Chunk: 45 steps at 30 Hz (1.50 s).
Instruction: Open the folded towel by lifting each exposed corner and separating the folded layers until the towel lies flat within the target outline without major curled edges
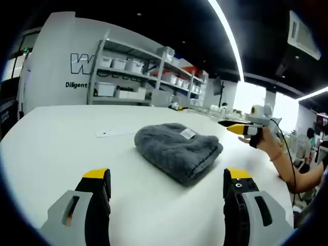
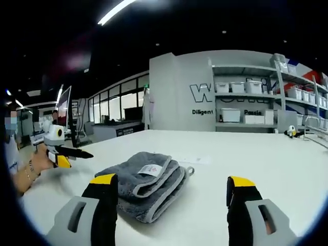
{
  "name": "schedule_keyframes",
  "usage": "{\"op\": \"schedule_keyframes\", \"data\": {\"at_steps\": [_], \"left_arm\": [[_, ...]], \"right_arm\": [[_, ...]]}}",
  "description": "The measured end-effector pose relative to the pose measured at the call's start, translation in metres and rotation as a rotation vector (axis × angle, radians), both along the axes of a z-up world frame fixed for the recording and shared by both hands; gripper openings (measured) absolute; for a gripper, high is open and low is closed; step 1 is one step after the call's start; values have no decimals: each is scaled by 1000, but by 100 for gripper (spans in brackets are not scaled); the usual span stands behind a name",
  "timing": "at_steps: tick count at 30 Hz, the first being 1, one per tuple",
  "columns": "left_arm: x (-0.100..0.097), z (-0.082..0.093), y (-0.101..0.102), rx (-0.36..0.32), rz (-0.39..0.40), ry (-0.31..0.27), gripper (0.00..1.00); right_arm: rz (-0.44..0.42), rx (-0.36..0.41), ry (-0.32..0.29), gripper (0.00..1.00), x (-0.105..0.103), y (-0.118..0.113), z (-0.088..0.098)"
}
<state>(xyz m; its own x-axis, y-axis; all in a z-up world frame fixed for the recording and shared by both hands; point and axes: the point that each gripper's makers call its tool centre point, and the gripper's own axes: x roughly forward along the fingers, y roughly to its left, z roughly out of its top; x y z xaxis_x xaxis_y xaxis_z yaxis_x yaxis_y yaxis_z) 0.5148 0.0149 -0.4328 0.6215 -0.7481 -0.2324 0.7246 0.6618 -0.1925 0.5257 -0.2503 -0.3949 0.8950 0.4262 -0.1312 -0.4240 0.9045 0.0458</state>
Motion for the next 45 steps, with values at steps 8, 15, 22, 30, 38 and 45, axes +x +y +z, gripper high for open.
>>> {"op": "schedule_keyframes", "data": {"at_steps": [8, 15, 22, 30, 38, 45], "left_arm": [[-3, 5, 5, 7, 4, -12, 89], [-2, 9, 8, 24, 18, -34, 89], [-3, 8, -6, 77, -16, -52, 90], [-4, 14, -22, 94, -36, -87, 89], [0, 19, -37, 129, -57, -94, 89], [3, 18, -61, 192, -99, -95, 89]], "right_arm": [[40, -30, -5, 95, -6, 5, 3], [70, -34, -3, 99, -9, 9, 5], [90, -65, -1, 99, -11, 11, 5], [77, -72, 16, 99, -9, 7, 0], [65, -71, 21, 99, -9, 1, 1], [52, -49, 8, 99, -12, -6, 8]]}}
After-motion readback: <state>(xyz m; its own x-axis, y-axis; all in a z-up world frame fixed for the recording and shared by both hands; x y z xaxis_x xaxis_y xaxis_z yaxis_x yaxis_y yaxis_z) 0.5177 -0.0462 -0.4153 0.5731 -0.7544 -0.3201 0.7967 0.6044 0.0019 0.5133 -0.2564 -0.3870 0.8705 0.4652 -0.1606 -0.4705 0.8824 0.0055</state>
